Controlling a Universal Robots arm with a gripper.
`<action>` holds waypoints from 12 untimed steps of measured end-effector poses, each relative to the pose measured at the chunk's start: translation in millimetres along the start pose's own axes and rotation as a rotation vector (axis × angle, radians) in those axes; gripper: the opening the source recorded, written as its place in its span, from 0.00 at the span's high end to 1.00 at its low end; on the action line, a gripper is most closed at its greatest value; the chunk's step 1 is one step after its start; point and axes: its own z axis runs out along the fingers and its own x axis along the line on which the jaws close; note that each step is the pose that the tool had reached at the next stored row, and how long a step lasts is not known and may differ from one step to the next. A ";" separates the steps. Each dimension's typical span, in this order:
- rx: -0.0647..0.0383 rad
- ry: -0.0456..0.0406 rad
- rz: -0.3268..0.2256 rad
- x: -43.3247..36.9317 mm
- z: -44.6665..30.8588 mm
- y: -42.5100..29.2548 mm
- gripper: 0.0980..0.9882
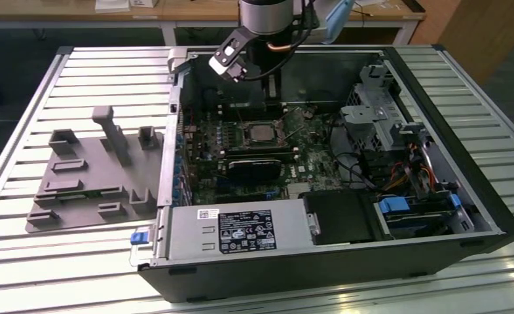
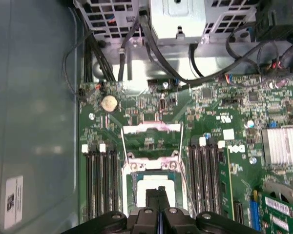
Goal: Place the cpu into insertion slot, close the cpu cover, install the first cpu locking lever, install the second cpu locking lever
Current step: 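Close the cpu cover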
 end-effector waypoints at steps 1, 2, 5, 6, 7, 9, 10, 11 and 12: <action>0.001 -0.0001 0.000 0.2 0.4 2.8 0.99; 0.002 -0.0002 0.000 0.4 0.8 5.8 0.99; 0.008 -0.0006 0.000 1.3 2.4 17.5 0.99; 0.011 -0.0009 0.000 1.6 3.0 21.9 0.99; 0.013 -0.0011 0.000 1.9 3.6 26.2 0.99; 0.018 -0.0014 0.000 2.6 4.7 34.7 0.99; 0.021 -0.0015 0.001 2.9 5.3 38.7 0.99; 0.023 -0.0016 0.000 3.1 5.9 42.8 0.99; 0.026 -0.0018 0.001 3.4 6.4 46.6 0.99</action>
